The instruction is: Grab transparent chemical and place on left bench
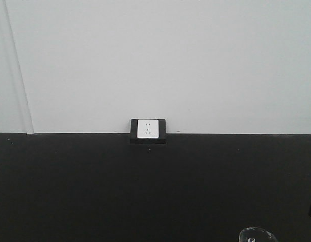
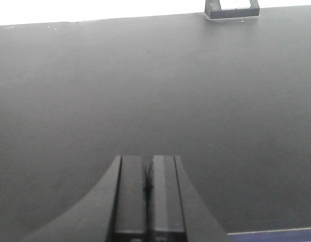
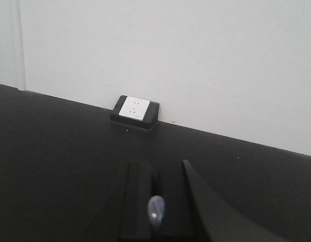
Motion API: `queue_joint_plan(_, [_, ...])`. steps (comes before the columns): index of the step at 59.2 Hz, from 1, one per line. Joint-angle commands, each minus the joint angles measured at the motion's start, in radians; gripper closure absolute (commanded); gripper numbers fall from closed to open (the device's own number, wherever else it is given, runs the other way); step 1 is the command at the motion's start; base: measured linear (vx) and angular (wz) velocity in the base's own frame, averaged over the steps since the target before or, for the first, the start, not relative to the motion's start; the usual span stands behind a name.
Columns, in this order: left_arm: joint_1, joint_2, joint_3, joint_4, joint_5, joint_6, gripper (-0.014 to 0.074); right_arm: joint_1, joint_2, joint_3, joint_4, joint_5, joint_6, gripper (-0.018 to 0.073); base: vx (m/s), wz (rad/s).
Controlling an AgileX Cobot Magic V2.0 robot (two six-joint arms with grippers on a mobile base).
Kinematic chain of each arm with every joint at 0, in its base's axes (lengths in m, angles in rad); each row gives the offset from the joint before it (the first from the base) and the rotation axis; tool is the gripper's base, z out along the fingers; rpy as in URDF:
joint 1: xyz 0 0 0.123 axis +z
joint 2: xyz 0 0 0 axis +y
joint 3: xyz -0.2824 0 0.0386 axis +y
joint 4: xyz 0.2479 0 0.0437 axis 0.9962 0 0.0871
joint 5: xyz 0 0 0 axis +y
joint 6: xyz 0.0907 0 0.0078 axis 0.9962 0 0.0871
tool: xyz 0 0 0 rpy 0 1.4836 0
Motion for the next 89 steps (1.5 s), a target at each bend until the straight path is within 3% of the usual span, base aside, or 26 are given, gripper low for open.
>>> queue_joint_plan(1, [-0.002,-0.019,0.016,-0.001,-0.078,-0.008,0.06,-0.003,-0.001,-0.028,0.015,-0.015,0.005,0.0562,0.0,0.0])
queue_joint_plan(50, [-0.002,-0.019,0.016,-0.001,-0.078,-0.008,0.06,-0.003,-0.001,-0.028,0.015,-0.015,0.005,0.0562,-0.03,-0.01])
queue_joint_plan(89, [-0.002,-0.019,0.016,-0.001,-0.078,-0.008,0.06,-0.003,-0.001,-0.028,0.015,-0.018,0.005,0.0562,-0.27,0.02])
